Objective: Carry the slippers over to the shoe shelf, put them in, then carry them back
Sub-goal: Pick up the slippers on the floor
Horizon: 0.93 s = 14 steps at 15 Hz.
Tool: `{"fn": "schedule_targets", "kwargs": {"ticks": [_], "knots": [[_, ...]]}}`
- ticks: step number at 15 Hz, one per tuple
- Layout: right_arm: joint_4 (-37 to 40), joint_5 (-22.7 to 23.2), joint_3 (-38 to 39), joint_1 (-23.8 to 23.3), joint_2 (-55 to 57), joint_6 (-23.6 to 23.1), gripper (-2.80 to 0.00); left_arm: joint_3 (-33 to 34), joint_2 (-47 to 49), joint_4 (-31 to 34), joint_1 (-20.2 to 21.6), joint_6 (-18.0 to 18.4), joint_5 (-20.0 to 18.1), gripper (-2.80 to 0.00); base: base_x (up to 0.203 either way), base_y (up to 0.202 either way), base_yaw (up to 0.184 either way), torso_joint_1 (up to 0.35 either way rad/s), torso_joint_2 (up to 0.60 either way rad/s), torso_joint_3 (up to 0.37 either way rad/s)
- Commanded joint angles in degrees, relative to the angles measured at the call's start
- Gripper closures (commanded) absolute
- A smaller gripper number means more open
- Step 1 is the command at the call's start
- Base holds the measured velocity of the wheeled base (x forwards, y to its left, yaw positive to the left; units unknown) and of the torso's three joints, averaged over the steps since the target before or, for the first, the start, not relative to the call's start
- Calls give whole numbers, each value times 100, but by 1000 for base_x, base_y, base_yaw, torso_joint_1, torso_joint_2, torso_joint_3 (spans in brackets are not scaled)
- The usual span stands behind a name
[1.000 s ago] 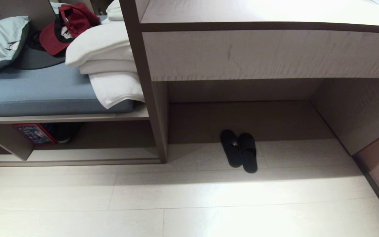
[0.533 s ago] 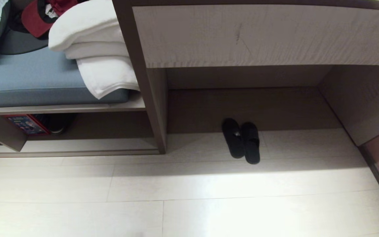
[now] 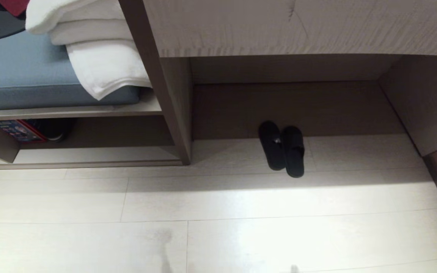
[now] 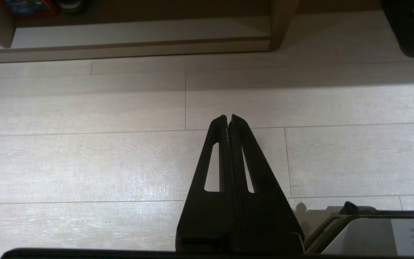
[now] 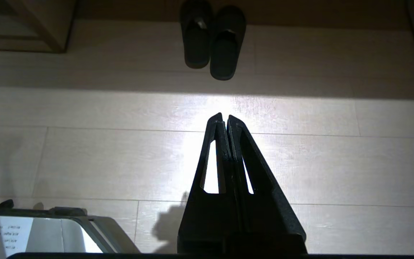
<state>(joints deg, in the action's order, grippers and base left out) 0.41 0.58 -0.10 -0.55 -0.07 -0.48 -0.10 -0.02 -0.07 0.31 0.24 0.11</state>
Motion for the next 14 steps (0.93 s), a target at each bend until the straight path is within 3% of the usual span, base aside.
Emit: {"fn": "schedule_targets", "kwargs": {"ticks": [1, 14], "knots": [[2, 3, 1, -7, -1, -5, 0, 1, 2, -1, 4, 2, 7, 0, 0, 0, 0, 2, 2, -190], [2, 3, 1, -6, -1, -5, 0, 1, 2, -1, 4, 2, -2, 0, 0, 0, 0, 3, 5, -199]]}}
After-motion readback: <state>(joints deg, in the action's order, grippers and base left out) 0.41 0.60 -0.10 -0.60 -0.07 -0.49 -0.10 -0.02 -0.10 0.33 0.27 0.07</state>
